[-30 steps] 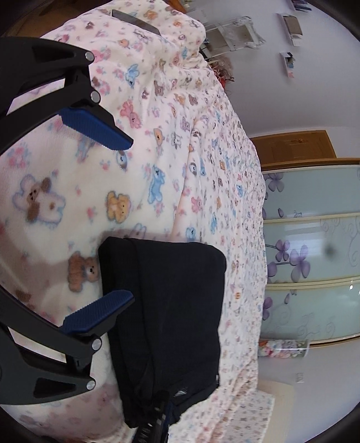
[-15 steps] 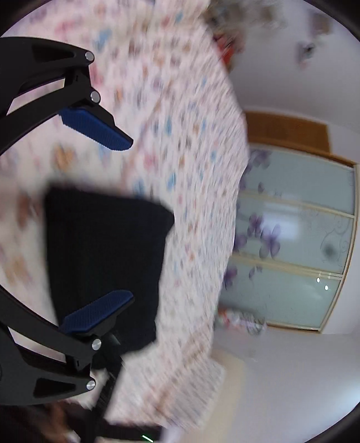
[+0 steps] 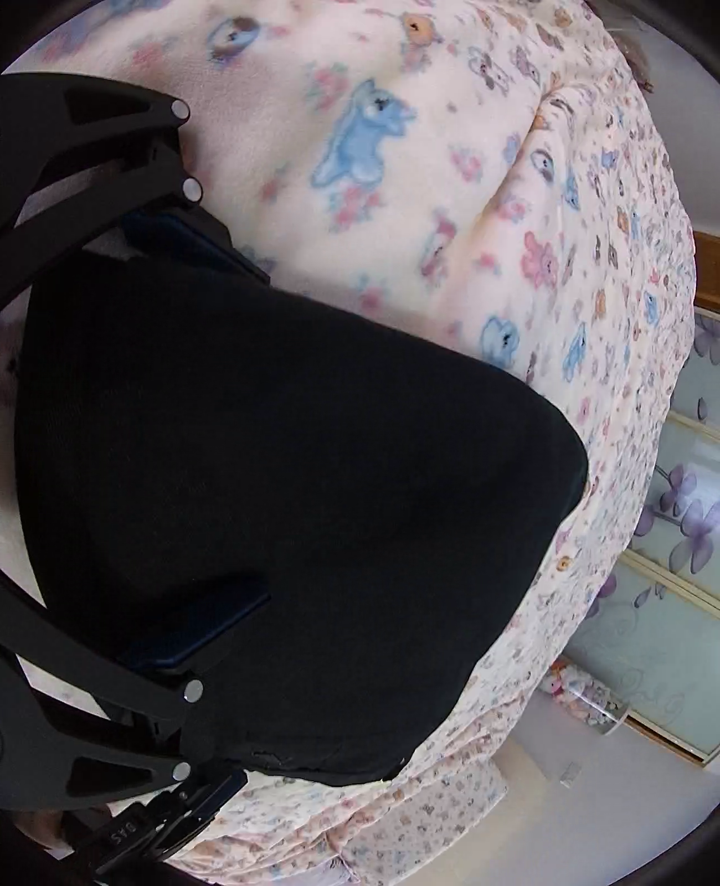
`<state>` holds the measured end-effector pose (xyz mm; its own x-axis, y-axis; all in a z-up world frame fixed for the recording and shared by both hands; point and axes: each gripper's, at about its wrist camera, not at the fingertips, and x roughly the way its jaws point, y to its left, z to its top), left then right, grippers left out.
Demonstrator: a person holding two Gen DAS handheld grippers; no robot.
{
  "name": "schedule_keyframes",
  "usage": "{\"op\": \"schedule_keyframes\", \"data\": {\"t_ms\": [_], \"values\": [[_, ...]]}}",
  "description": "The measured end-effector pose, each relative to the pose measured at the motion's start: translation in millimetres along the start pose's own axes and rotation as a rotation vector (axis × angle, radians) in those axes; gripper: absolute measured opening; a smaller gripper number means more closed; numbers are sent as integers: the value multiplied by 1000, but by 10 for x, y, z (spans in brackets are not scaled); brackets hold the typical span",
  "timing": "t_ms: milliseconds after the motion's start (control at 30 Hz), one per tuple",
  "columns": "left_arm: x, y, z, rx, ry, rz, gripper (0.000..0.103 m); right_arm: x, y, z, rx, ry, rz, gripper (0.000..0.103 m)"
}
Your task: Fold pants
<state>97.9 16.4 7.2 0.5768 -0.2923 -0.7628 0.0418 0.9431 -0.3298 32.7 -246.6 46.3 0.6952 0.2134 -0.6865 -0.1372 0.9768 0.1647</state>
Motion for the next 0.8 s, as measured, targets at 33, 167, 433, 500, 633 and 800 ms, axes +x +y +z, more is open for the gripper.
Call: {"op": "schedule_keyframes", "data": {"t_ms": [33,167,433,500,633,800], "values": [[-26,-17,0,6,-4,8,101,-29,-15,40,14,-1,15,47],[-264,46,91,-28,-51,-59,101,-338,-228,331,128,-127,158,49],[-625,176,642,-113,-181,-141,101,74,-448,1084,284,-121,421,79],[-607,124,771,-106,-184,-139,101,417,-497,1067,318,-15,321,75],[-460,-36,1011,-76,-167,-161,101,640,-832,674,455,-48,378,57],[36,-500,1341,7,-61,-230,101,670,-1028,579,552,-75,510,57]]}}
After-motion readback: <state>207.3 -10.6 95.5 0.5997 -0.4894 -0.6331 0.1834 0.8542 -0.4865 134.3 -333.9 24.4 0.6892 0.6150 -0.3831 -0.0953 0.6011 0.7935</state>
